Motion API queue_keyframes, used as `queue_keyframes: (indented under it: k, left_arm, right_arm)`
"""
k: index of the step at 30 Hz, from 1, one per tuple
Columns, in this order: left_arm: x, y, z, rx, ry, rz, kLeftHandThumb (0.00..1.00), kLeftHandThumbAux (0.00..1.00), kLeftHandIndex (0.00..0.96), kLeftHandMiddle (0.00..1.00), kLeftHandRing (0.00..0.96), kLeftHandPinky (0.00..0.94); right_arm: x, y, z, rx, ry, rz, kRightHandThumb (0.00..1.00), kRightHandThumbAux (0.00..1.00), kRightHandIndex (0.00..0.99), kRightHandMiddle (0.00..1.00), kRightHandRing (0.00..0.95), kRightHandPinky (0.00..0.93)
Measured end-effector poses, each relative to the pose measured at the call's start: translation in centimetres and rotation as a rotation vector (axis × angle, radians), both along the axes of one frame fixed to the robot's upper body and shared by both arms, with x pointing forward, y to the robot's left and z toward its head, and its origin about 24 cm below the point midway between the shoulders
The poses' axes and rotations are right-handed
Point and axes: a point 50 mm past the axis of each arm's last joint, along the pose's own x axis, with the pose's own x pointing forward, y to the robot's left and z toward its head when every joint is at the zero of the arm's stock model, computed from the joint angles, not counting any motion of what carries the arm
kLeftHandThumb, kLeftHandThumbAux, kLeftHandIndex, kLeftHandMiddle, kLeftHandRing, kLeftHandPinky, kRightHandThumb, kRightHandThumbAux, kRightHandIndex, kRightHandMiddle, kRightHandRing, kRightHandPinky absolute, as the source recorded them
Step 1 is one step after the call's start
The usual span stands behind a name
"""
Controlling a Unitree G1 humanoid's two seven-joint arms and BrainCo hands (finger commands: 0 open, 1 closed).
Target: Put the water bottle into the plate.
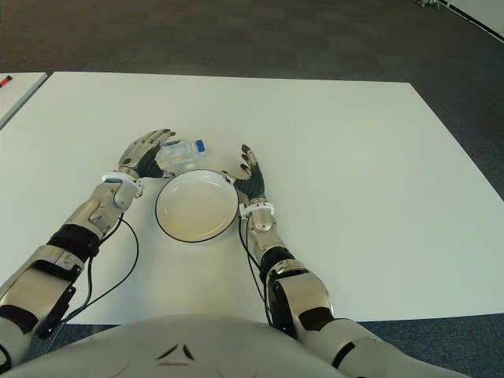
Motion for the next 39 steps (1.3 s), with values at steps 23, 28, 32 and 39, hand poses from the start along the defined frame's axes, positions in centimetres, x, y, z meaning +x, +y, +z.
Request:
queue_keyframes:
  k: [23, 28, 32, 39]
  left_arm:
    - [2.1, 0.5, -0.3, 0.079, 0.143, 0.031, 0.000, 0.904, 0.000, 0.000, 0.000, 0.005]
    - [2.4, 0.5, -0.3, 0.080, 0.158, 0.024, 0.000, 0.912, 0.000, 0.000, 0.000, 0.025]
    - [2.6, 0.5, -0.4, 0.079, 0.171, 0.019, 0.000, 0.917, 0.000, 0.000, 0.000, 0.045]
    - [2.8, 0.6, -0.8, 0.075, 0.202, 0.023, 0.000, 0.920, 0.000, 0.000, 0.000, 0.050]
  right_arm:
    - [0.0, 0.1, 0.1, -0.023, -0.007, -0.023, 0.075, 0.842, 0.060, 0.060, 0.071, 0.121]
    - [0.0, 0.2, 0.0, -0.024, -0.005, -0.020, 0.070, 0.842, 0.063, 0.062, 0.071, 0.122]
    - [0.0, 0.2, 0.0, -0.026, -0.001, -0.019, 0.057, 0.830, 0.059, 0.054, 0.067, 0.118]
    - [0.0, 0.2, 0.0, -0.030, 0.002, -0.020, 0.041, 0.819, 0.052, 0.043, 0.060, 0.116]
